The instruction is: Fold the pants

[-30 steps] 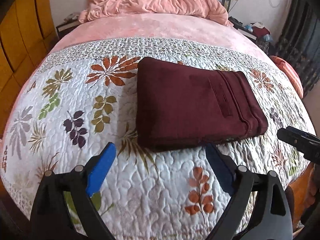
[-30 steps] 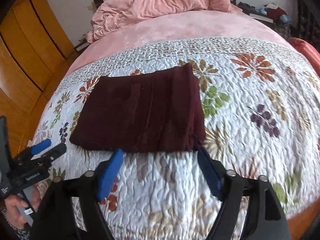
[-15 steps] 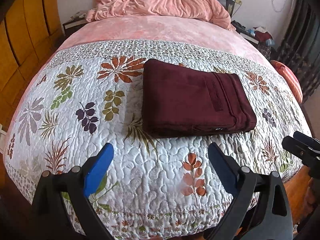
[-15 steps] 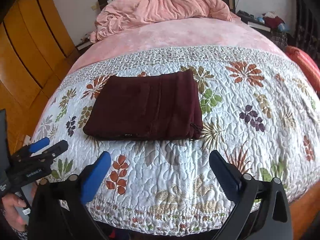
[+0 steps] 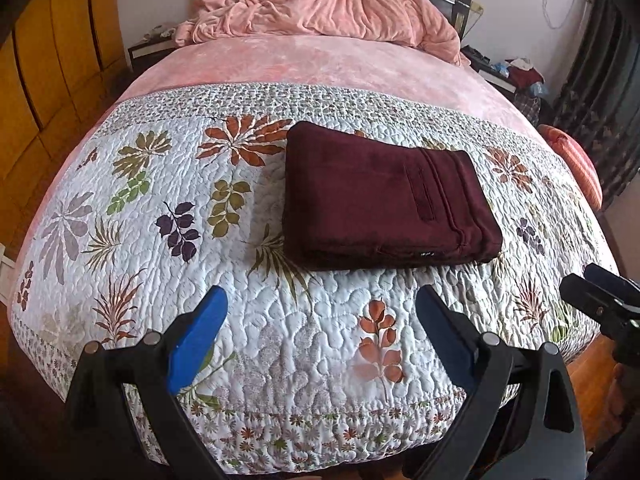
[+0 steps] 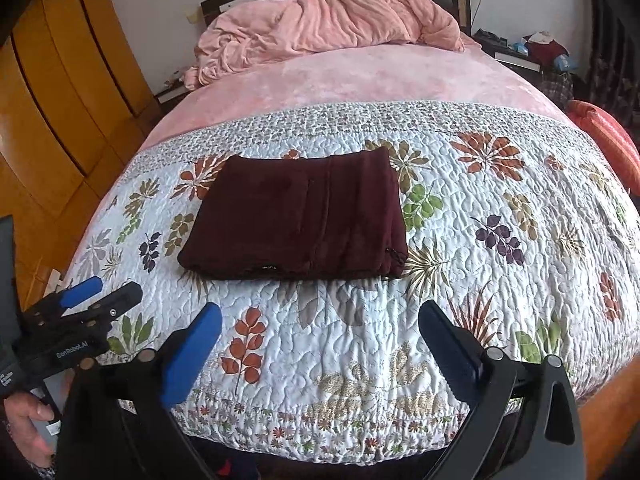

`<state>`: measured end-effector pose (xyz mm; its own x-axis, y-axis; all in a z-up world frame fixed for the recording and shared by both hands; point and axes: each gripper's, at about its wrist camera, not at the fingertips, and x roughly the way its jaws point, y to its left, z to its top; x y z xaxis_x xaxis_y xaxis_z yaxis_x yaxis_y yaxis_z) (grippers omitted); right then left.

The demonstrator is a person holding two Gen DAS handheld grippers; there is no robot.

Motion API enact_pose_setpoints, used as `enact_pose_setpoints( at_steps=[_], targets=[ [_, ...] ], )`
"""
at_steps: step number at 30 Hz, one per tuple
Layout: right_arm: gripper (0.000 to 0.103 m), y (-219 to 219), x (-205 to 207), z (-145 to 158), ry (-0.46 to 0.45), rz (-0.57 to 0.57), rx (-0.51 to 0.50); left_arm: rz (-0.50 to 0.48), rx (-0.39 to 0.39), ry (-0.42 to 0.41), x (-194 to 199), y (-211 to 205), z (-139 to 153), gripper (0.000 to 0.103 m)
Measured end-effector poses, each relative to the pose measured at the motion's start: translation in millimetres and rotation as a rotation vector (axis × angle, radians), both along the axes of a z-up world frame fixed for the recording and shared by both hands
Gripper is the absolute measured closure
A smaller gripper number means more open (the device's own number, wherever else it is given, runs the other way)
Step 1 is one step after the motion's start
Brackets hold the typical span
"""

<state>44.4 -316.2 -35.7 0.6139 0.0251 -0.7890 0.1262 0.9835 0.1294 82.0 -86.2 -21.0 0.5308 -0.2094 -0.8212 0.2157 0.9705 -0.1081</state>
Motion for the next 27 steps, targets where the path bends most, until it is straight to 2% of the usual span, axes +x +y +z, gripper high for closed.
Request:
enact_pose_setpoints(
  at_steps=[27],
  targets=[
    [0.004, 7, -7, 7, -0.014, -0.01, -0.004, -0.021, 0.058, -0.056, -9, -3, 16, 0.008]
  ],
)
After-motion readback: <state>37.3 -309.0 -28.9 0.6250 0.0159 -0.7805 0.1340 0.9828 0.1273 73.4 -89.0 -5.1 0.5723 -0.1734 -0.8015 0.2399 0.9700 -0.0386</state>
